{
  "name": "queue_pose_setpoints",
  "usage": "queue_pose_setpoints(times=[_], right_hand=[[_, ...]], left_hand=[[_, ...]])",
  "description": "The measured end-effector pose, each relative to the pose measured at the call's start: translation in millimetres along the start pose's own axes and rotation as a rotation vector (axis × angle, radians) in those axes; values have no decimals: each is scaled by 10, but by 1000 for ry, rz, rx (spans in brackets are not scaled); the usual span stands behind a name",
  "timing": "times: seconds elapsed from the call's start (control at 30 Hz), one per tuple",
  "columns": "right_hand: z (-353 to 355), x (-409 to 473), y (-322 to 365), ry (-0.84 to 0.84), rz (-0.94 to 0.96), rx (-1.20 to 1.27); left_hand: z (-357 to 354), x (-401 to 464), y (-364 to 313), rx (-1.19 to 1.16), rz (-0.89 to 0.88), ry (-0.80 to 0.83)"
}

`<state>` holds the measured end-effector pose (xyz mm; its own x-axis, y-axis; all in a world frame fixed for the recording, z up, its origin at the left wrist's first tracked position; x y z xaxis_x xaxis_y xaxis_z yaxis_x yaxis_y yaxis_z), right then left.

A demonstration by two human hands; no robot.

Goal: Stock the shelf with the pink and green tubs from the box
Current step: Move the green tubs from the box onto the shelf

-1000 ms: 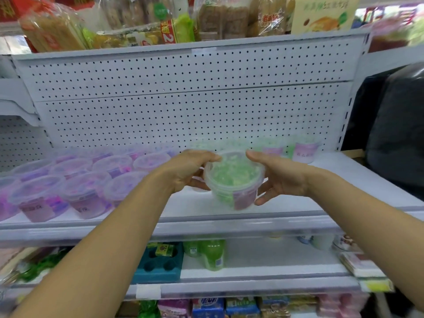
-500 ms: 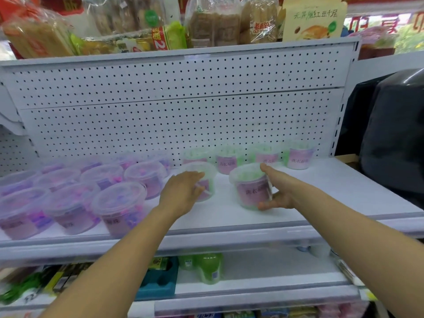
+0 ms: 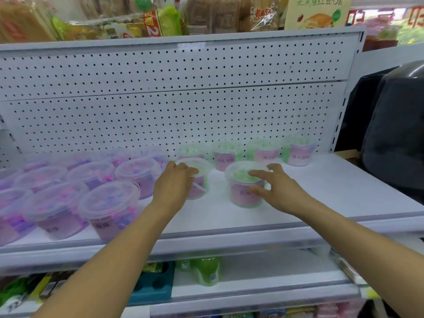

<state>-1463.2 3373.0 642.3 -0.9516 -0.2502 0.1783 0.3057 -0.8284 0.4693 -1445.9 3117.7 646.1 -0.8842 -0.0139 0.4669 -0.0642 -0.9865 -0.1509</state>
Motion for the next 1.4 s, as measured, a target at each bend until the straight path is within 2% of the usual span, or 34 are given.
queue_pose_setpoints(times=[0.27, 0.4, 0.47, 0.63, 0.8, 0.93, 1.03, 1.2, 1.27, 1.4], right_hand=[[-119, 349, 236, -28, 0, -221], [-107, 266, 192, 27, 6, -285], [-46, 96, 95, -26, 43, -312], [187, -686, -396, -206, 180, -260], [274, -1691, -1159, -238, 275, -230], [313, -2416, -1963, -187, 216, -223], [302, -2858, -2672, -132, 122, -224], [64, -3442, -3729, 42, -142, -133], [-109, -3609, -4038, 109, -220, -49], [-578, -3795, -4653, 245, -398, -32]], left_hand=[[-28, 29, 14, 64, 10, 12], [-7, 16, -61, 156, -11, 40], [-4, -66, -195, 142, 4, 66], [-49, -693, -961, 38, -130, 47], [-392, -1479, -1931, -55, -243, 148], [-782, -2080, -2758, -98, -272, 189], [-1134, -2472, -3309, -164, -239, 368], [-1884, -3002, -3874, -279, -136, 660], [-2261, -3173, -3994, -329, -42, 754], [-3028, -3424, -4219, -530, 281, 971]])
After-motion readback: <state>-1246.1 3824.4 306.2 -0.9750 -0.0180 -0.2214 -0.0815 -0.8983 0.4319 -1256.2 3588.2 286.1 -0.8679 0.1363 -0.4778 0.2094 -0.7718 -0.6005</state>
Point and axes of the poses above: each hand's wrist, its own x-axis towards the middle knuckle, its own z-axis out of the back of the hand, y = z × x, the point moved 2 cm from there along x, towards the middle knuckle
